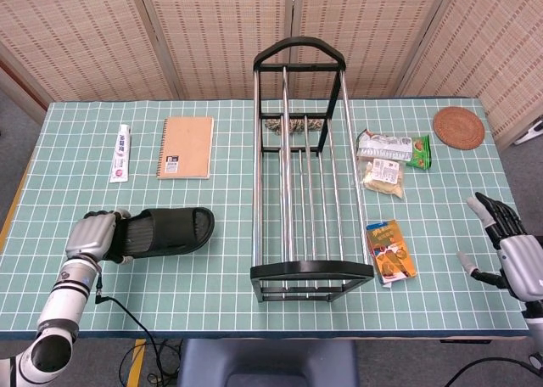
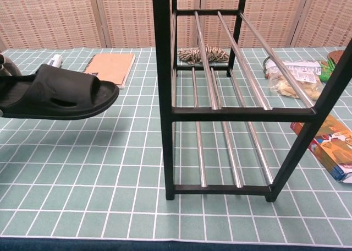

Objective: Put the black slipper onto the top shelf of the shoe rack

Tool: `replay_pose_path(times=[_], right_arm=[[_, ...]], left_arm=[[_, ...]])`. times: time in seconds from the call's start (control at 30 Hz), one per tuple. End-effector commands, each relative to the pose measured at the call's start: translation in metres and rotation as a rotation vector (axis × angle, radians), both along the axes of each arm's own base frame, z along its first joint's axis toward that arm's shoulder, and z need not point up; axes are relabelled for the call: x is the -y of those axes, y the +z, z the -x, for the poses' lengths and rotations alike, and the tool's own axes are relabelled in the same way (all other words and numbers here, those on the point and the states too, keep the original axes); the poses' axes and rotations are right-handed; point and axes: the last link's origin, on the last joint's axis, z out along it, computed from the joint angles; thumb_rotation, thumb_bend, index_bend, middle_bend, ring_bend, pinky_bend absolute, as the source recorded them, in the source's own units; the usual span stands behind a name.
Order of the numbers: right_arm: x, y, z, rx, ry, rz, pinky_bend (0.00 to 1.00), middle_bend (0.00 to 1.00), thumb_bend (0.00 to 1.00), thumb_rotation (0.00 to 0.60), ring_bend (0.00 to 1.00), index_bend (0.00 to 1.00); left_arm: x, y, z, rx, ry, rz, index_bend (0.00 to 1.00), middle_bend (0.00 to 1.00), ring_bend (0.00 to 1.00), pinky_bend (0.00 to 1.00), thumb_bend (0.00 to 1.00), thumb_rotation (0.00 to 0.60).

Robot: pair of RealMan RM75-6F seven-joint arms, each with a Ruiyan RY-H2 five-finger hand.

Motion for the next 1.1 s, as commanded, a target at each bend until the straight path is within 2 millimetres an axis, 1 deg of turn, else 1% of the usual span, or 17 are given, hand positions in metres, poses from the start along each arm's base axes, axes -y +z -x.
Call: replay_pose_path(times=[0.03,0.2,0.33,0.57,0.73,0.9,1.1], right_arm=[[0.003,-0.004,-0.004,-0.002,0.014,-0.009,0.00,0.00,0.34,0.600,0.00,0.00],[0.006,-0.011,-0.006,-0.021,0.022,-0.029,0.00,0.00,0.34,0.600,0.00,0.00],[0.005,-0.011,-0.008,-0.029,0.023,-0.022,0.00,0.00,0.34,0.600,0.00,0.00],[0.006,-0.012,-0.007,-0.041,0.016,-0.015,0.00,0.00,0.34,0.600,0.00,0.00],[0.006,-0.013,-0.007,-0.048,0.013,-0.012,0.00,0.00,0.34,0.600,0.00,0.00],[0.007,-0.014,-0.007,-0.052,0.008,-0.008,0.00,0.00,0.34,0.600,0.00,0.00],[0.007,-0.015,-0.007,-0.059,0.001,-0.006,0.00,0.00,0.34,0.600,0.00,0.00]], left_arm=[[-0.001,0.005,-0.011,-0.027,-0.025,-0.002,0.41,0.29,0.17,0.13,0.15,0.600],[0.003,0.019,-0.029,-0.071,-0.055,-0.023,0.41,0.29,0.18,0.13,0.15,0.600],[0.006,0.029,-0.034,-0.084,-0.060,-0.041,0.41,0.29,0.18,0.13,0.15,0.600],[0.004,0.042,-0.038,-0.065,-0.052,-0.051,0.41,0.29,0.17,0.13,0.15,0.600],[0.000,0.055,-0.038,-0.060,-0.044,-0.062,0.41,0.30,0.17,0.13,0.15,0.600],[-0.001,0.066,-0.036,-0.060,-0.037,-0.069,0.42,0.30,0.18,0.13,0.15,0.600],[-0.002,0.074,-0.032,-0.066,-0.020,-0.063,0.42,0.30,0.18,0.13,0.15,0.600]])
